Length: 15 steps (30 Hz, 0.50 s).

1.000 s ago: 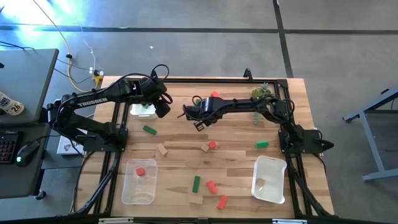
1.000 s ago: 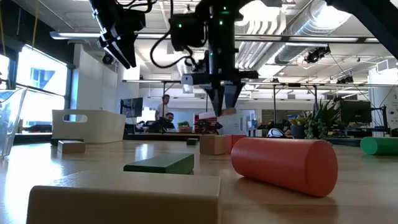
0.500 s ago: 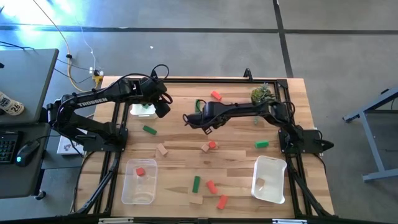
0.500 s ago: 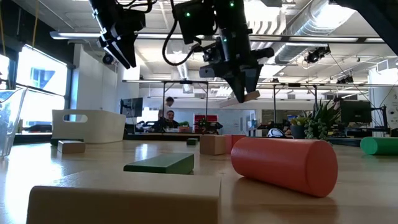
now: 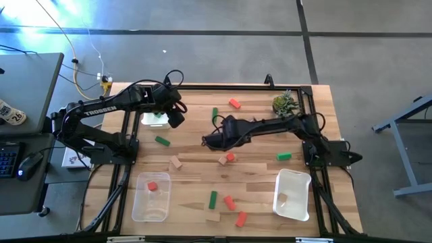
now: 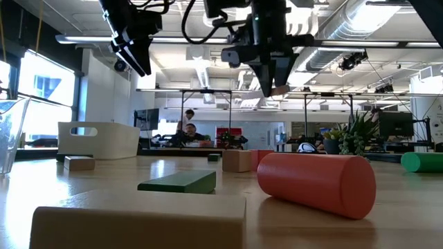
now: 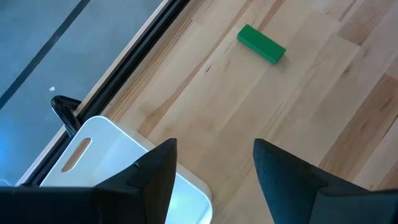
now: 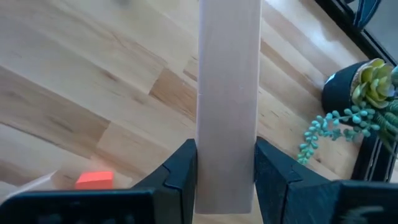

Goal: Sort & place blocks by color
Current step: Put the brown block into the bottom white bin

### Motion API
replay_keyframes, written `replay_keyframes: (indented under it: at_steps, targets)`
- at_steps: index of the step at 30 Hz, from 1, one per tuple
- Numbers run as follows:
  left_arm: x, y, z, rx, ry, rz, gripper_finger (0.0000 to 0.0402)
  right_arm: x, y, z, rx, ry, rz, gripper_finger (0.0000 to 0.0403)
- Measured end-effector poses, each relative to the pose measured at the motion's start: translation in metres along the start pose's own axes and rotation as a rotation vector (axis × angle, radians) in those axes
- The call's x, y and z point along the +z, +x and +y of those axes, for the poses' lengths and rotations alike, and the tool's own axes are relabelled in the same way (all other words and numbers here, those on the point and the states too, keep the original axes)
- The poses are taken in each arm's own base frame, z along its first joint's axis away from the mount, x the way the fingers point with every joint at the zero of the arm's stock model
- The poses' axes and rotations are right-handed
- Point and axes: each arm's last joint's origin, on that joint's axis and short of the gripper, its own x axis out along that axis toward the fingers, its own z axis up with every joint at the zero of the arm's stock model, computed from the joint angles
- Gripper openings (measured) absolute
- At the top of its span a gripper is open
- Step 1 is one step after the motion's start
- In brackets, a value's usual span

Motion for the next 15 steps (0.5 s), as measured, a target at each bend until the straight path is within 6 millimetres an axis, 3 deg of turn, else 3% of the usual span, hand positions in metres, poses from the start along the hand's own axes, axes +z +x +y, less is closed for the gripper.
replay_keyframes:
  at_steps: [7,11,15]
  targets:
    - [0.000,0.000,0.000,-0.020,0.001,0.007,0.0198,-0.014,-0.001,0.004,-0.004,-0.024,0.006,0.0097]
    - [0.000,0.000,-0.001,-0.022,0.001,0.007,0.0198,-0.041,0.008,-0.004,-0.036,-0.003,0.110,0.0097]
    - [0.000,0.000,-0.001,-0.022,0.001,0.007,0.0198,-0.069,0.002,-0.026,-0.046,0.107,0.163,0.0097]
